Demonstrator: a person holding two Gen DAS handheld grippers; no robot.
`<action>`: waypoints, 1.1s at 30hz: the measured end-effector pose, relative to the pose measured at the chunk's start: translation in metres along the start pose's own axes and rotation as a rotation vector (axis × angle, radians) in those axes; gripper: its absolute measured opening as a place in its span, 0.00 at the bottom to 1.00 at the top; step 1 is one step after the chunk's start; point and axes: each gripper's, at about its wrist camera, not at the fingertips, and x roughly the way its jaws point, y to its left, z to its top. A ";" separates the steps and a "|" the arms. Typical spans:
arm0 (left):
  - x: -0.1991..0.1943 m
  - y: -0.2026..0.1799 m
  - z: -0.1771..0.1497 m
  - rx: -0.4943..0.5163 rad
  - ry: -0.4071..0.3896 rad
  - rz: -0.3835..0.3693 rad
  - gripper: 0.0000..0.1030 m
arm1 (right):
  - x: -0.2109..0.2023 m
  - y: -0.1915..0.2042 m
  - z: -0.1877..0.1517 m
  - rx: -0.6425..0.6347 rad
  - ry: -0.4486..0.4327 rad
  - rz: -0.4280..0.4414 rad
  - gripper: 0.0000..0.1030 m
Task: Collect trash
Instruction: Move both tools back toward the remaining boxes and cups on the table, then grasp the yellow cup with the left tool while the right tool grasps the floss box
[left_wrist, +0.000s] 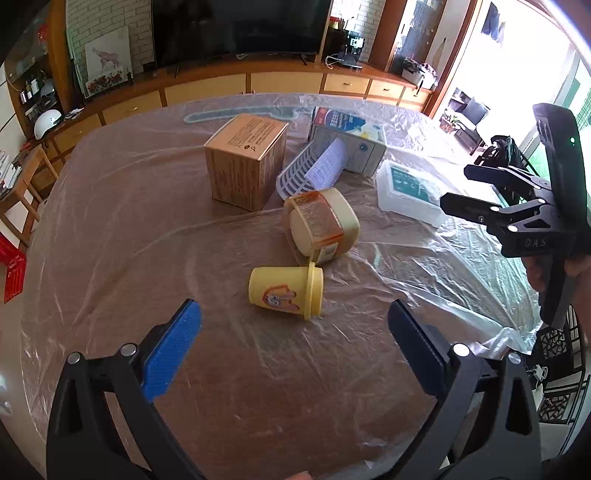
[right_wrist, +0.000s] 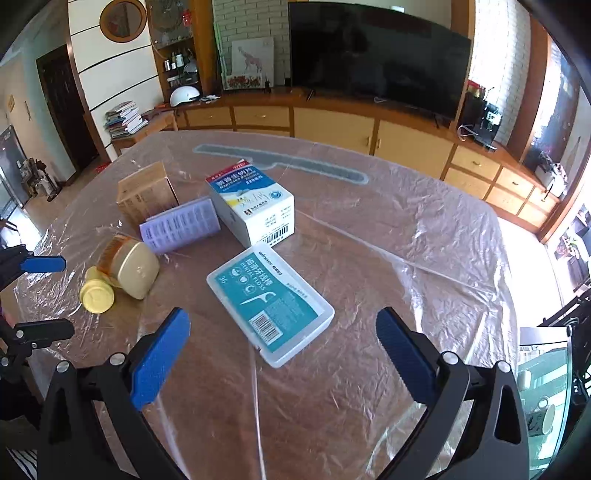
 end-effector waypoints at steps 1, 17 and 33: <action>0.003 0.001 0.000 -0.002 0.005 0.001 0.98 | 0.004 -0.001 0.001 -0.008 0.007 0.005 0.96; 0.021 0.011 0.000 0.029 0.025 -0.019 0.77 | 0.043 0.013 0.010 -0.123 0.059 0.060 0.95; 0.021 0.005 0.003 0.076 0.014 -0.007 0.66 | 0.044 0.012 0.016 0.001 0.054 0.080 0.82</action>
